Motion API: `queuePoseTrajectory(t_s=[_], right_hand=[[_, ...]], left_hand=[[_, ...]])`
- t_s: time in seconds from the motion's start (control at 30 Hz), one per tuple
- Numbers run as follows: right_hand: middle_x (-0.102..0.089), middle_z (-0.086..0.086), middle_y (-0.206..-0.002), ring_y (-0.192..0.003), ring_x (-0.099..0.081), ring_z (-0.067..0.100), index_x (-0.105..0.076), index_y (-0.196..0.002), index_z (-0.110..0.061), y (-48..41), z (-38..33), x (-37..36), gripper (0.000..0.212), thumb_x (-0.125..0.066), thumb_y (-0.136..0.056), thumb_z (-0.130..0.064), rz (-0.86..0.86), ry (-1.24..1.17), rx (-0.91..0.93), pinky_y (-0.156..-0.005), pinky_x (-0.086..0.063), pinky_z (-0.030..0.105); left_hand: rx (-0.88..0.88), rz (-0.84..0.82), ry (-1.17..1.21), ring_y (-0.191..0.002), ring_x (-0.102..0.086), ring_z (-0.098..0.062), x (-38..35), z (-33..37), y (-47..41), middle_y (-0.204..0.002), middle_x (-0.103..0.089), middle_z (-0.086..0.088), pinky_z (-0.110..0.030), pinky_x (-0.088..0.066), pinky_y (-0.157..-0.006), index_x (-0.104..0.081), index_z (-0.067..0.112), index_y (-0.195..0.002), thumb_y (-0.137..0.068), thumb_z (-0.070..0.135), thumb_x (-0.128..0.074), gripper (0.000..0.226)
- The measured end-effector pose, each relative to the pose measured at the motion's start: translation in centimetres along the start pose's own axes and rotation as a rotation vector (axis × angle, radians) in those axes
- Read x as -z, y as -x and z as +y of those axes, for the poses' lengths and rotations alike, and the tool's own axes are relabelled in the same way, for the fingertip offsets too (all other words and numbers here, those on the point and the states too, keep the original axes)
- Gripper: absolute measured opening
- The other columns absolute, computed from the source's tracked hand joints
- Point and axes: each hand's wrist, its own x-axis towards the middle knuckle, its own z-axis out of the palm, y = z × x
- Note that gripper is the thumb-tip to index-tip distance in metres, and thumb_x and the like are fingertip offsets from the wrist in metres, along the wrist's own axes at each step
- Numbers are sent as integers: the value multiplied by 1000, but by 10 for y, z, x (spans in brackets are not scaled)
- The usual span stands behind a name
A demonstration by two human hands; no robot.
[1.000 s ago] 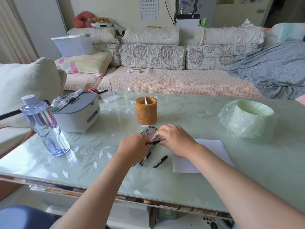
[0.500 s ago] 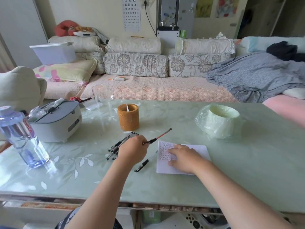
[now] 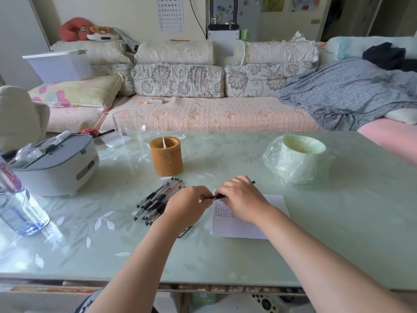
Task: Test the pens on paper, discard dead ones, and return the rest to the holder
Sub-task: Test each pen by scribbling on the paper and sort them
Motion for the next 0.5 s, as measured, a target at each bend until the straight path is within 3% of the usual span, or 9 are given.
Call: queuePoseTrajectory(t_s=[0.17,0.27,0.37,0.5], right_hand=[[-54,4,-100,-94,-55,29,-62,-109,-21,-6,3,-2,23,-47,-92,-15,-127,-19,-140,-70,-38,35],[-52,4,-107,-101,-56,28,-60,-112,-21,-3,6,-3,24,-47,-93,-30,-182,11,-255,-76,-44,35],[-49,1,-119,-109,-55,25,-57,-123,-29,3,10,-8,38,-50,-92,-49,-263,-8,-320,-85,-46,36],[-46,-8,-130,-120,-50,19,-52,-132,-36,10,13,-12,45,-50,-91,-54,-270,-83,-304,-92,-41,34]], left_hand=[[21,-188,-80,-93,-55,-11,-3,-18,-4,-107,-62,7,-28,-48,-84,-60,24,-118,-83,32,-70,37],[47,-154,-115,-98,-59,-15,-11,-21,-6,-103,-62,5,-33,-53,-82,-65,24,-111,-84,20,-60,28],[118,-86,-165,-97,-60,-22,-14,-21,-9,-104,-63,-1,-33,-52,-75,-64,20,-108,-80,9,-51,32],[191,-33,-269,-98,-60,-29,-9,-27,-14,-106,-62,-7,-30,-43,-65,-61,14,-109,-81,4,-49,32]])
